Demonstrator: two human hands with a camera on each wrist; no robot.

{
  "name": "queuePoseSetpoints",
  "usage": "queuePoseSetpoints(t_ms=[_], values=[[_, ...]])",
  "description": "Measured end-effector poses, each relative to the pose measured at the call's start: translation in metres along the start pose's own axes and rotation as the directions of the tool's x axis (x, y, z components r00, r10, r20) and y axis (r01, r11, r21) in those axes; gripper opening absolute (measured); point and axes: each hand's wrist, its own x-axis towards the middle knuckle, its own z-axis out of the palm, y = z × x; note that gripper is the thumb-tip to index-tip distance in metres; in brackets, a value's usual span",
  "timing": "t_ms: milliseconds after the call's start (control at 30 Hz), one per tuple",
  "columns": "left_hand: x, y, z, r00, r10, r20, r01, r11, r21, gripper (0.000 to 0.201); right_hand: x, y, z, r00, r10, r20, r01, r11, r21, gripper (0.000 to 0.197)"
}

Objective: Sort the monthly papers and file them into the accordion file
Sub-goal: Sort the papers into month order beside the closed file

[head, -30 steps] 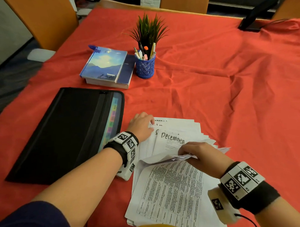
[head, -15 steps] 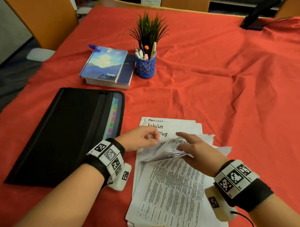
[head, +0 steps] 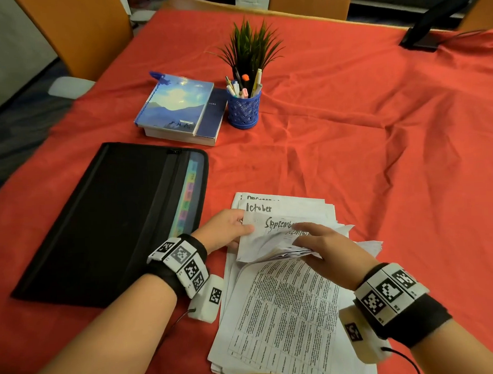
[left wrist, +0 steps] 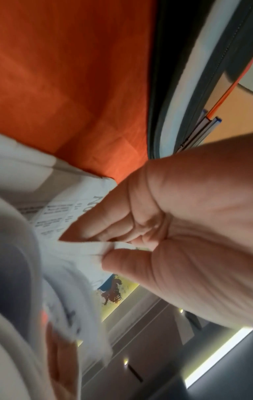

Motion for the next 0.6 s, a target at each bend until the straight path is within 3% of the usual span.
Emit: queuePoseSetpoints(t_ms=[200,333,433,500,600], values=[[-0.001,0.005,0.000,0.995,0.097,0.013,-0.098,0.995,0.017,0.019,0.000,0.000,-0.001,1.000,-0.008,-0.003,0.009,1.000,0.020,0.025],[-0.005,0.010,0.004,0.978,0.120,0.170,-0.128,0.991,0.037,0.005,0.001,0.006,-0.002,1.000,-0.002,-0.027,0.002,1.000,0.021,0.030],[-0.008,0.017,0.000,0.968,0.078,0.238,-0.077,0.997,-0.014,0.020,0.003,0.005,-0.002,0.997,-0.072,-0.017,0.072,0.997,0.011,0.030],[-0.002,0.016,-0.006,0.994,0.061,0.091,-0.065,0.997,0.040,0.026,0.002,0.005,-0.001,0.993,-0.117,-0.019,0.117,0.993,-0.010,0.032],[0.016,0.003,-0.018,0.969,0.105,-0.224,-0.001,0.907,0.422,0.022,-0.001,0.005,-0.001,0.993,-0.120,-0.015,0.120,0.993,-0.019,0.033]])
